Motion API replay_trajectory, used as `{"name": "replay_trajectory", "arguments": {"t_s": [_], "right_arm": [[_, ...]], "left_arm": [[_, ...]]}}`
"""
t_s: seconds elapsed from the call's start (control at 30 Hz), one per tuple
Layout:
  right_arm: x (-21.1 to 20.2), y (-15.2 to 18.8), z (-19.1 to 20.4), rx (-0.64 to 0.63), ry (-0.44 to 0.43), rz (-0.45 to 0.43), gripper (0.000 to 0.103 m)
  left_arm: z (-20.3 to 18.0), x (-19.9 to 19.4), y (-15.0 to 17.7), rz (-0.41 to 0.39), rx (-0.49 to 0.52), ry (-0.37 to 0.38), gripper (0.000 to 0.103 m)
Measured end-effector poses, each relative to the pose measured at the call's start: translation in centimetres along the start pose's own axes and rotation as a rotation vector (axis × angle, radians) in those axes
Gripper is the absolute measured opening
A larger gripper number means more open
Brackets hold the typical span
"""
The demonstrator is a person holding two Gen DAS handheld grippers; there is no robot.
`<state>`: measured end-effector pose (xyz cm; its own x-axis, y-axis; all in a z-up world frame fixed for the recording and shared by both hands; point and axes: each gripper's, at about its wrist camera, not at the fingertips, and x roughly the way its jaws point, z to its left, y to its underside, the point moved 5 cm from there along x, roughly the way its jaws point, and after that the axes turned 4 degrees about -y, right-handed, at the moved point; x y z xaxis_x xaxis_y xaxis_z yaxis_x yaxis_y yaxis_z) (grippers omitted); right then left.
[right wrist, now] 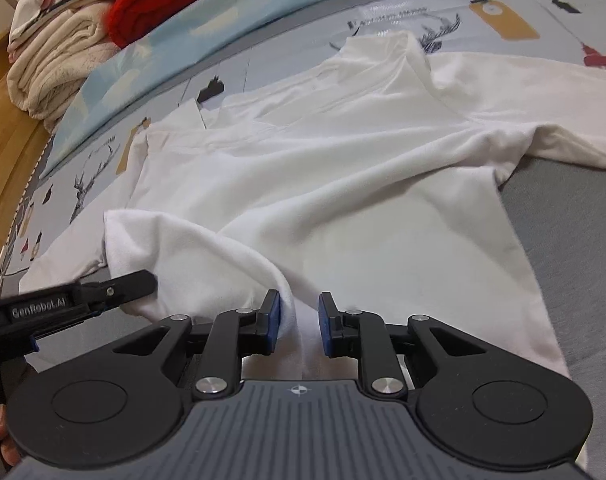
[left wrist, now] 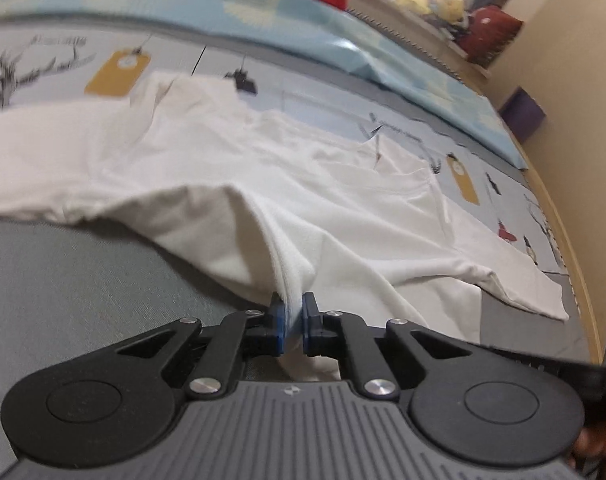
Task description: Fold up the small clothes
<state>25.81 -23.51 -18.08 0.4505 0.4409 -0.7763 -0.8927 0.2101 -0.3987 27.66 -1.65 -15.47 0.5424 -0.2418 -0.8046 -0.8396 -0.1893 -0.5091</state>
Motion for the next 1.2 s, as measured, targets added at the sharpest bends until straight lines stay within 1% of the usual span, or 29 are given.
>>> {"name": "replay_trajectory", "arguments": {"t_s": [0.03, 0.07, 0.17, 0.27, 0.3, 0.4, 0.47, 0.5, 0.57, 0.6, 0.67, 0.73, 0.77, 0.83, 0.87, 0.93, 1.03, 1.13, 1.2], "right_arm": [[-0.3, -0.1, -0.3, 0.004, 0.002, -0.008, 0.034], [-0.8, -0.2, -0.7, 0.016, 0.012, -0.020, 0.036], [-2.5, -0.1, -2.9, 0.065, 0.086, -0.069, 0.037], [-3.9, 0.7, -5.5, 0.120, 0.200, -0.091, 0.037], [-4.2, 1.3, -6.5, 0.119, 0.273, -0.078, 0.037], [-4.3, 3.1, -8.5, 0.090, 0.430, -0.004, 0.037], [-4.2, 4.2, -9.2, 0.066, 0.485, 0.043, 0.037], [-4.0, 4.7, -9.5, 0.053, 0.500, 0.068, 0.037], [-3.9, 5.3, -9.5, 0.032, 0.504, 0.091, 0.037], [-3.9, 5.5, -9.4, 0.018, 0.503, 0.092, 0.038], [-3.8, 5.6, -9.1, -0.011, 0.513, 0.100, 0.039], [-3.9, 5.8, -9.0, -0.017, 0.525, 0.105, 0.040], [-4.1, 5.8, -9.1, -0.014, 0.527, 0.105, 0.040], [-4.2, 5.9, -9.1, -0.004, 0.528, 0.106, 0.040], [-4.3, 6.1, -9.1, -0.004, 0.528, 0.108, 0.040], [-4.5, 6.3, -9.4, -0.010, 0.529, 0.115, 0.040], [-5.0, 6.8, -9.9, -0.011, 0.520, 0.133, 0.041], [-5.4, 7.1, -10.5, -0.006, 0.495, 0.157, 0.043], [-5.7, 7.3, -10.8, -0.006, 0.482, 0.168, 0.044]], "left_arm": [[0.0, -0.9, -0.2, -0.012, 0.009, 0.013, 0.008], [0.2, -1.8, -0.3, -0.022, 0.019, 0.020, 0.007], [0.8, -5.2, -0.6, -0.063, 0.058, 0.021, 0.007], [2.4, -9.1, -0.7, -0.092, 0.067, 0.033, 0.007], [3.1, -10.4, -0.6, -0.100, 0.062, 0.044, 0.006], [6.8, -14.7, -0.1, -0.108, -0.004, 0.089, 0.005], [9.7, -16.2, 0.4, -0.079, -0.063, 0.086, 0.005], [11.6, -16.5, 0.8, -0.049, -0.102, 0.057, 0.005], [14.3, -16.5, 1.4, -0.004, -0.149, -0.026, 0.006], [15.2, -16.5, 1.6, 0.014, -0.157, -0.053, 0.006], [16.0, -16.2, 1.6, 0.038, -0.154, -0.051, 0.009], [15.8, -15.2, 2.1, 0.085, -0.130, -0.040, 0.020], [15.5, -14.5, 2.4, 0.109, -0.103, -0.037, 0.022], [14.7, -12.9, 3.4, 0.147, -0.044, -0.025, 0.037], [14.5, -11.8, 4.1, 0.173, -0.032, -0.023, 0.039], [14.3, -9.6, 5.4, 0.233, -0.014, -0.034, 0.040], [14.2, -7.0, 6.5, 0.299, 0.033, -0.080, 0.040], [13.4, -5.5, 6.5, 0.301, 0.076, -0.087, 0.041], [13.1, -4.8, 6.6, 0.314, 0.088, -0.096, 0.042]]}}
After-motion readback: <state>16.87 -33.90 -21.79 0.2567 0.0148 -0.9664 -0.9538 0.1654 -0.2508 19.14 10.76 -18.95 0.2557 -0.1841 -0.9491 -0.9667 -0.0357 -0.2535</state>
